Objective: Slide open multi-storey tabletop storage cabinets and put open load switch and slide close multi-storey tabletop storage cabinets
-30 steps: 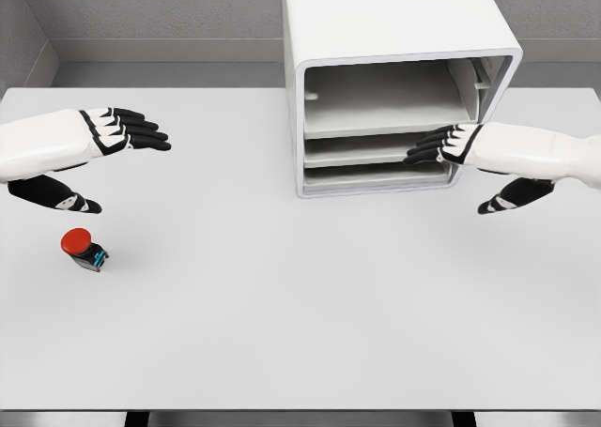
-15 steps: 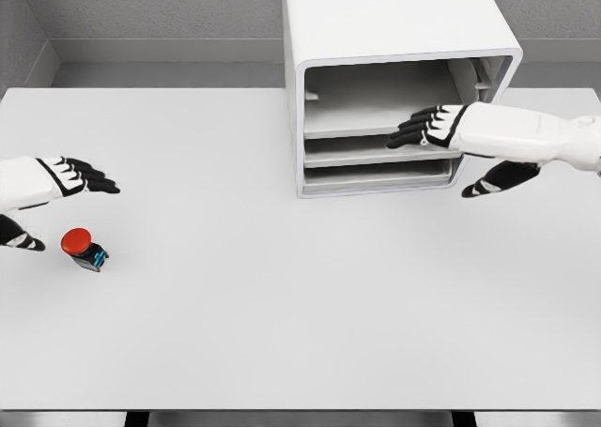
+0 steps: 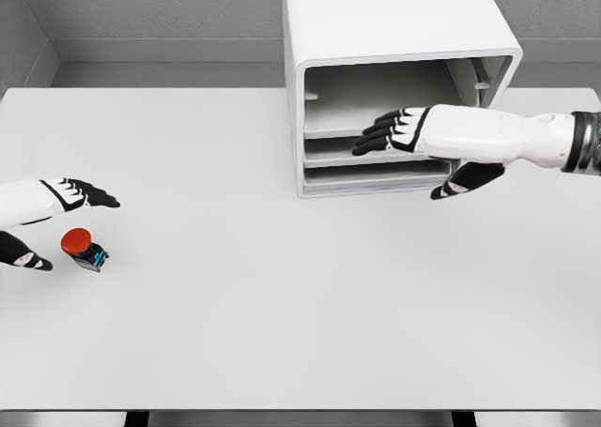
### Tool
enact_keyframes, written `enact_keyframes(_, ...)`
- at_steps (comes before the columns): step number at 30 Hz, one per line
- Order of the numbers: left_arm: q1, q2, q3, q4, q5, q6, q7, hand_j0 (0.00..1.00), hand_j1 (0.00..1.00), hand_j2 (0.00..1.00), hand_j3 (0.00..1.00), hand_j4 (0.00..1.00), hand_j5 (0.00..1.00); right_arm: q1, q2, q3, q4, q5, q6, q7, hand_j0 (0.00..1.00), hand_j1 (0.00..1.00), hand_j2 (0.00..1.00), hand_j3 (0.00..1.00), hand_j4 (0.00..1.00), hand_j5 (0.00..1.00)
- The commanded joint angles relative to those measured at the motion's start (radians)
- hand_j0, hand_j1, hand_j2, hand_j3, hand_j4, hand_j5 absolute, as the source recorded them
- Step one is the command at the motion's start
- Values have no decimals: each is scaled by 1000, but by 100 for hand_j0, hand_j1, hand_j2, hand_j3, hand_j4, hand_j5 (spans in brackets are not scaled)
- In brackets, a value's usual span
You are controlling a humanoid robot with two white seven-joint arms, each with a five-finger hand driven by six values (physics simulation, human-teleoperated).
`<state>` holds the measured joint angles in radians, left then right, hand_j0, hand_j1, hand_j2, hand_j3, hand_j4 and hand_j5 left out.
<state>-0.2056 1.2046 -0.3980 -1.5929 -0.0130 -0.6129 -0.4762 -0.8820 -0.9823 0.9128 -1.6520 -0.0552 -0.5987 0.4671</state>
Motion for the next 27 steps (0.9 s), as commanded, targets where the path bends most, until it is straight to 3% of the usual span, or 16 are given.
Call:
enact_keyframes(1, -2, -11, -22, 10, 7, 2, 1, 100, 100, 100, 100, 100, 100, 2, 13, -2, 1, -8, 48, 13, 100, 100, 100, 100, 100, 100)
enact_keyframes(6, 20, -8, -27, -10, 13, 2, 1, 100, 100, 100, 100, 100, 100, -5, 30, -5, 3, -8, 214, 38, 100, 100, 100, 100, 100, 100)
enact_keyframes(12, 15, -46, -28, 2, -4, 2, 1, 100, 100, 100, 100, 100, 100, -14, 42, -3, 6, -8, 293, 51, 100, 100, 100, 100, 100, 100)
enact_keyframes(13, 12, -57, -27, 13, -31, 2, 1, 100, 100, 100, 100, 100, 100, -18, 47, -3, 8, -6, 301, 51, 100, 100, 100, 100, 100, 100)
enact_keyframes(20, 9, -74, -25, 64, -27, 2, 1, 100, 100, 100, 100, 100, 100, -17, 63, -2, 46, 3, 315, 64, 100, 100, 100, 100, 100, 100)
enact_keyframes(27, 8, -74, -25, 65, -24, 2, 1, 100, 100, 100, 100, 100, 100, -18, 93, 1, 109, 21, 315, 74, 100, 100, 100, 100, 100, 100)
